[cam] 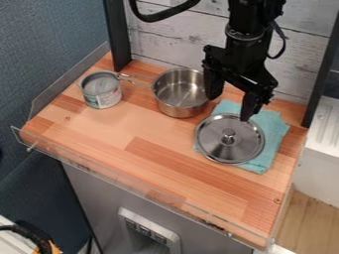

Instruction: Moved the things of the table

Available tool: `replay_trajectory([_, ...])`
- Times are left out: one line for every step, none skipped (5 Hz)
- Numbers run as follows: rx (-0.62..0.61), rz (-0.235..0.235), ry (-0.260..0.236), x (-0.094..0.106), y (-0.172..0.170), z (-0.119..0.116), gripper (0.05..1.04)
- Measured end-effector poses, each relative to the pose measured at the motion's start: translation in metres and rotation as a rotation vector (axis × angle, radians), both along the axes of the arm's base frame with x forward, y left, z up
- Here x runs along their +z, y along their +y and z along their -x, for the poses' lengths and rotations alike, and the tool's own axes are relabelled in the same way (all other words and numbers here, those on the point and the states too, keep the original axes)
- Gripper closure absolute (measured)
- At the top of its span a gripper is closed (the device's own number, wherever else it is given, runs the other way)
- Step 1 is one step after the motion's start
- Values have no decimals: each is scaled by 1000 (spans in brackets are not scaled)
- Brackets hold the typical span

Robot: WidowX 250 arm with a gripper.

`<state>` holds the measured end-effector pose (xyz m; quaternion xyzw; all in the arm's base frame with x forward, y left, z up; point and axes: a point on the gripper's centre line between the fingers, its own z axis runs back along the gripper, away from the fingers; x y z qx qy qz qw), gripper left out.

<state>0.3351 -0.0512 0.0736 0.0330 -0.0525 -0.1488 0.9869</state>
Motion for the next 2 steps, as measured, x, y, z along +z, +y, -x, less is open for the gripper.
replay_trajectory([0,-6,33,-11,0,2,82])
replay_trajectory([20,-12,36,-10,11,-2,82])
